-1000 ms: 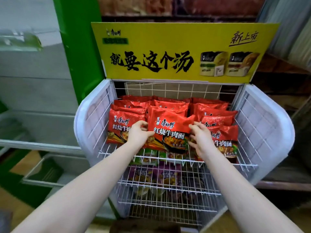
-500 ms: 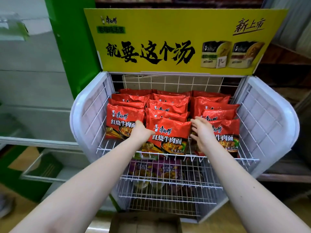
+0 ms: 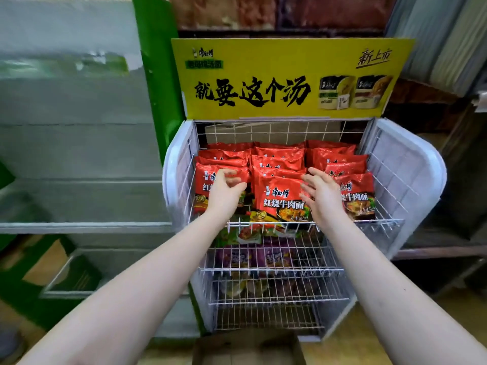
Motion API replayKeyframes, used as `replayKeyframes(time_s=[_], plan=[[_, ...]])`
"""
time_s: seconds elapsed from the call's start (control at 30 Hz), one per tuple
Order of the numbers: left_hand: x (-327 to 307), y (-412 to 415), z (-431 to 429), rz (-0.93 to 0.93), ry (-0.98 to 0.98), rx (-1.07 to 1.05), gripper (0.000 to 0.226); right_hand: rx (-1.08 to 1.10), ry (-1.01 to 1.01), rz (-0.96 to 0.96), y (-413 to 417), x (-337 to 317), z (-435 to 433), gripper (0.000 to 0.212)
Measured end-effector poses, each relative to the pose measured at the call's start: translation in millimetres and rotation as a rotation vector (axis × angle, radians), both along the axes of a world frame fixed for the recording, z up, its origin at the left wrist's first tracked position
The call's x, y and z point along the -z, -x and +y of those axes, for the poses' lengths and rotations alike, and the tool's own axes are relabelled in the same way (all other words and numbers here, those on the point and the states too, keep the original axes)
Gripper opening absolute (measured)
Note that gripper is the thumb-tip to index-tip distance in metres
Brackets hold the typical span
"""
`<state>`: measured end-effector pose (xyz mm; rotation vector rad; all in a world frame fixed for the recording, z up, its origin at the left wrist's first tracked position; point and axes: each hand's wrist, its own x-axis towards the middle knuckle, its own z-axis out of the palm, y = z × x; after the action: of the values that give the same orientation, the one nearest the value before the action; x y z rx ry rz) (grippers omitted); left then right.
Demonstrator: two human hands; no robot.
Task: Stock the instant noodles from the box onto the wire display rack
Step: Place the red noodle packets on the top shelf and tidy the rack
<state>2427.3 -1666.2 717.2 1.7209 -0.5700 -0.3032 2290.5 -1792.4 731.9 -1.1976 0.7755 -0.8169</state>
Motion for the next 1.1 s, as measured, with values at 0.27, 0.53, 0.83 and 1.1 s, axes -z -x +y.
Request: replayKeyframes(time_s=[0.27,0.53,0.83,1.1], plan=[[-23.0,-0.4,42.6,-0.042,0.107,0.034,0.024,-0.063,0.029,-0.082,-7.3,-21.8,58.1,0.024],[-19.8,33.6,58.1,-0.029,0.147,-0.004,0.025,-0.153,0.08,-0.103,-2.7,-21.8,74.3,0.023],[-9.0,53.0,65.3,0.045,0.065,-0.083,0.022,-0.201,0.049,-0.077,4.0,9.7,89.7,0.017],[2.7,-0.5,64.0,0.039,0.056,-0.03,0.026,-0.131,0.035,-0.017,-56.6,35.8,98.1,0.016]])
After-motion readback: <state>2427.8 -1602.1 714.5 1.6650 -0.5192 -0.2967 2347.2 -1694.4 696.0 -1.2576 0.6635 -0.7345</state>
